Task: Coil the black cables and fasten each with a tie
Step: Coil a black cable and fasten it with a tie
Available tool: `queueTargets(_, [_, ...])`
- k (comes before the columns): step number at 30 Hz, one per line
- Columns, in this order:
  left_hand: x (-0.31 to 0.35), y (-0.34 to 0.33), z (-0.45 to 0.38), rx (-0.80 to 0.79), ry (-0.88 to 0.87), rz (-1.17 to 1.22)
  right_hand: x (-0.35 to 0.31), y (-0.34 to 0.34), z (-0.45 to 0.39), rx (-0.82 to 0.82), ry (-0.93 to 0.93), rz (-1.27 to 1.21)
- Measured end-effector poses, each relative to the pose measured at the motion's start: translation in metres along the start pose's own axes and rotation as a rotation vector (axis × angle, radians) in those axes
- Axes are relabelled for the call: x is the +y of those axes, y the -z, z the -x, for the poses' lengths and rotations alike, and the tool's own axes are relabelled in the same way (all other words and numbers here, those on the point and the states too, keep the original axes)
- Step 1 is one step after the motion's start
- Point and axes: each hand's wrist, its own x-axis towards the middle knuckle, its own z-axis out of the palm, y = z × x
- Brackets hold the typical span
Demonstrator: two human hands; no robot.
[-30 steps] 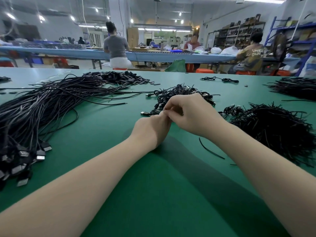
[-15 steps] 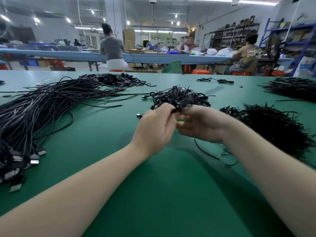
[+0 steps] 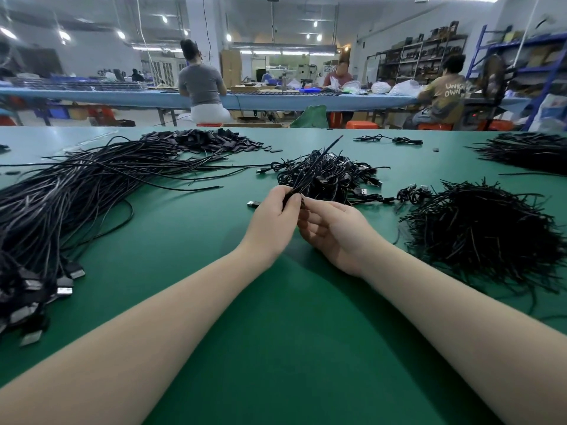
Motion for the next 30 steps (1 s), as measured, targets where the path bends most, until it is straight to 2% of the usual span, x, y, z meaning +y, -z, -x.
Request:
queueTargets(6, [-0.0007,0.0013,-0.0004,-0.016,0.002,0.035,-0.0028,0.002,0.0011,-0.016,-0.045,0.063])
queueTargets(17, [0.0022,0.0072,-0.0045,-0.162,0.247,0.367,-0.002,-0.0018,0.0048,-0.051,-0.018,0.153])
queueTargets(30, [-0.001,0.0066,-0.003,-0.167,0.163,0.318,-0.0076,0.004,0.0045,-0.07,-0.099,0.07])
